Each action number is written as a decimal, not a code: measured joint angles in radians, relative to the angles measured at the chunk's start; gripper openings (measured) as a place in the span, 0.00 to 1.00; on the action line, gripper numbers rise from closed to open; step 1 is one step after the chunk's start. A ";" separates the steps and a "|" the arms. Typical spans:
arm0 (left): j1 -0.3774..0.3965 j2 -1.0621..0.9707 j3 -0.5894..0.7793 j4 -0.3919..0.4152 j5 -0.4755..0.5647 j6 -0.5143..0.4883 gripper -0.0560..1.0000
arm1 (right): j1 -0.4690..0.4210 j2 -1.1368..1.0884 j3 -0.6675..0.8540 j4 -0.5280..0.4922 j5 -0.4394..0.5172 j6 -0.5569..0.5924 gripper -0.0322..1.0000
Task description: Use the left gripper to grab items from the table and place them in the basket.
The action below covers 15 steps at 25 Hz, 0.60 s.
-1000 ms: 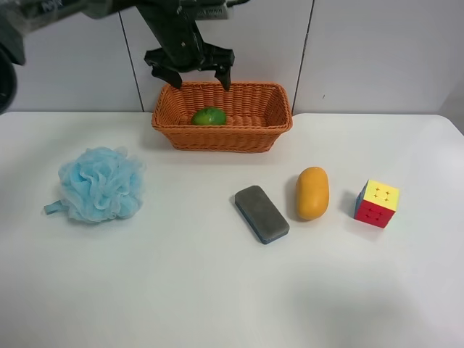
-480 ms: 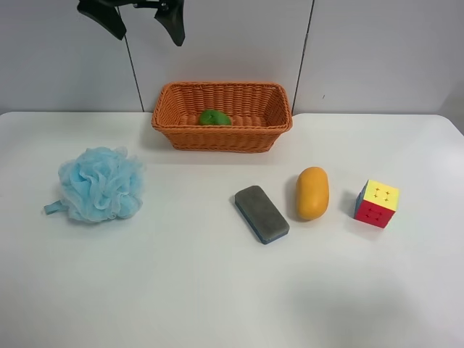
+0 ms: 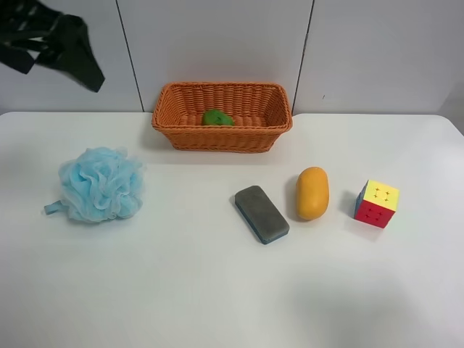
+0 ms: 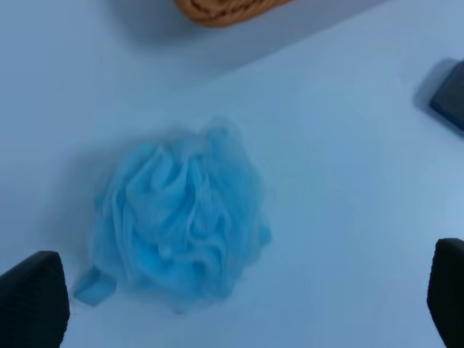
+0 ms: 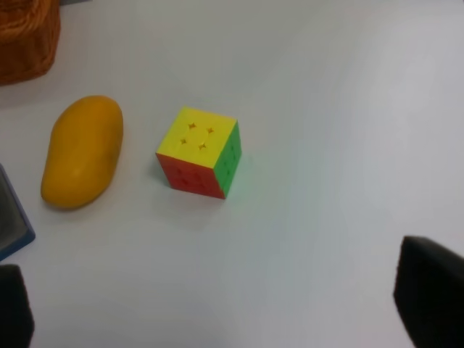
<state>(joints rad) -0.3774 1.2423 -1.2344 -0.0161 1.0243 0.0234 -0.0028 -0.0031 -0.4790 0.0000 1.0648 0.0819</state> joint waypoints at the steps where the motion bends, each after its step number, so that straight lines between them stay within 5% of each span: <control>1: 0.000 -0.064 0.049 0.000 -0.009 0.000 0.99 | 0.000 0.000 0.000 0.000 0.000 0.000 0.99; 15: 0.002 -0.730 0.511 0.000 -0.018 0.000 0.99 | 0.000 0.000 0.000 0.000 0.000 0.000 0.99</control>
<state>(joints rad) -0.3750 0.5121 -0.7236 -0.0161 1.0061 0.0234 -0.0028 -0.0031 -0.4790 0.0000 1.0648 0.0819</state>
